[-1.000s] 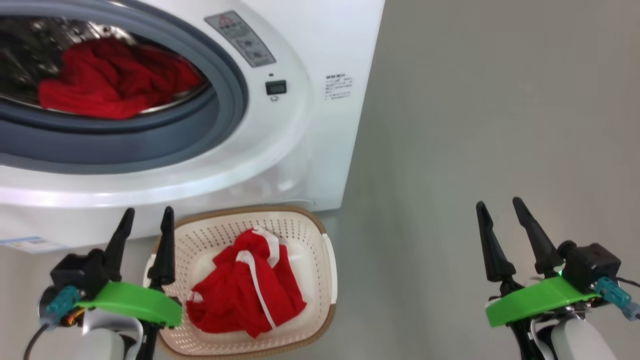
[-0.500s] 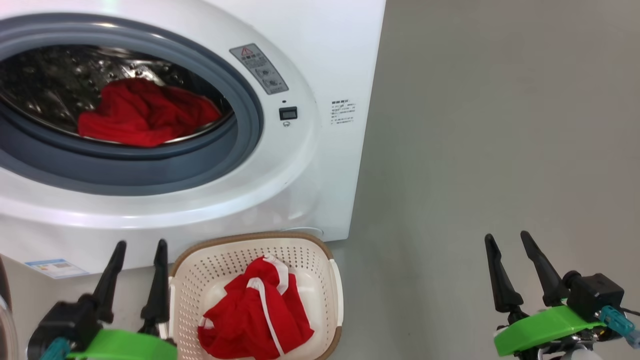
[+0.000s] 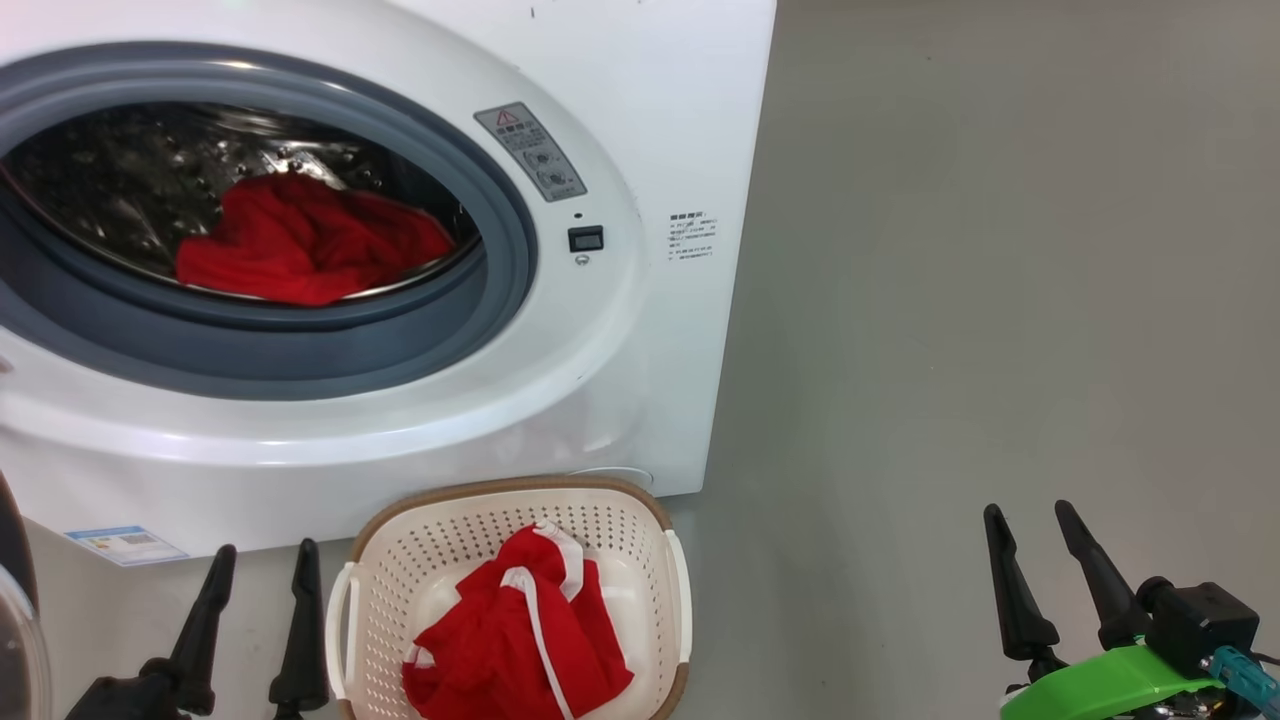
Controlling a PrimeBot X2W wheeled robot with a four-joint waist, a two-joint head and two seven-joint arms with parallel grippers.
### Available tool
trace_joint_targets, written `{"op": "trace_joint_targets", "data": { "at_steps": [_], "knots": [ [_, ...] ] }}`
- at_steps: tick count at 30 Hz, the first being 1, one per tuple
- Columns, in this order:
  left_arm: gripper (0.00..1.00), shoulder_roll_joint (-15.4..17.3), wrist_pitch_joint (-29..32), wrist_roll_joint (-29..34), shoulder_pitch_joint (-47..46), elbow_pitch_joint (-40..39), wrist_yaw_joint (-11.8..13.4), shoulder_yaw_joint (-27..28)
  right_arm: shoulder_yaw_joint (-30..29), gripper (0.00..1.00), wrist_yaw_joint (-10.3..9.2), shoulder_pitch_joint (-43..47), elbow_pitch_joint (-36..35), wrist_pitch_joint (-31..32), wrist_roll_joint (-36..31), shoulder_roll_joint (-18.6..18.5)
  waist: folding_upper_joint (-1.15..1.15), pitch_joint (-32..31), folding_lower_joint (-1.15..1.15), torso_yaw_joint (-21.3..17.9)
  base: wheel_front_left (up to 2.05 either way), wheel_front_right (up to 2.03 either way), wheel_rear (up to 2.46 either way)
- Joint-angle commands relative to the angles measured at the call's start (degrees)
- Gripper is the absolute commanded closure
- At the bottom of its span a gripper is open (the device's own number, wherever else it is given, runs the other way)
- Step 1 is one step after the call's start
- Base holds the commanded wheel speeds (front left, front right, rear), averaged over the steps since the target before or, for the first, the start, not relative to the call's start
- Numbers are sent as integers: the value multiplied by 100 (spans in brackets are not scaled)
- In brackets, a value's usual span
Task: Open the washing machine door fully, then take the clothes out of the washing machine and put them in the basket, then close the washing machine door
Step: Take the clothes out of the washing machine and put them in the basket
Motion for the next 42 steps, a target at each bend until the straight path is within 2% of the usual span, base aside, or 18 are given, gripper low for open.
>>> {"op": "trace_joint_targets", "data": {
  "at_steps": [1,13,19,28,33,42],
  "knots": [
    [0,40,-34,42,-37,-164,5,221,118,0,29,-2,-140,-37,-12,-43,0,6,0,-1,0,0,0],
    [0,73,-34,152,-294,101,5,88,173,0,29,-72,-146,-37,15,-43,0,82,0,-29,0,0,0],
    [0,192,-34,366,-880,469,5,13,234,0,29,-180,-174,-37,32,-43,0,301,0,-70,0,0,0],
    [0,381,-34,851,-2280,1315,17,57,362,0,29,-465,-245,-37,91,-43,0,878,0,-286,0,0,0],
    [0,582,-34,1148,-3042,1920,198,129,439,0,29,-675,-272,-37,153,-43,0,1235,0,-463,0,0,0],
    [0,1237,-34,1771,-4358,3163,671,-116,598,0,29,-984,-323,-37,280,-43,0,1718,0,-786,0,0,0]
  ]
}}
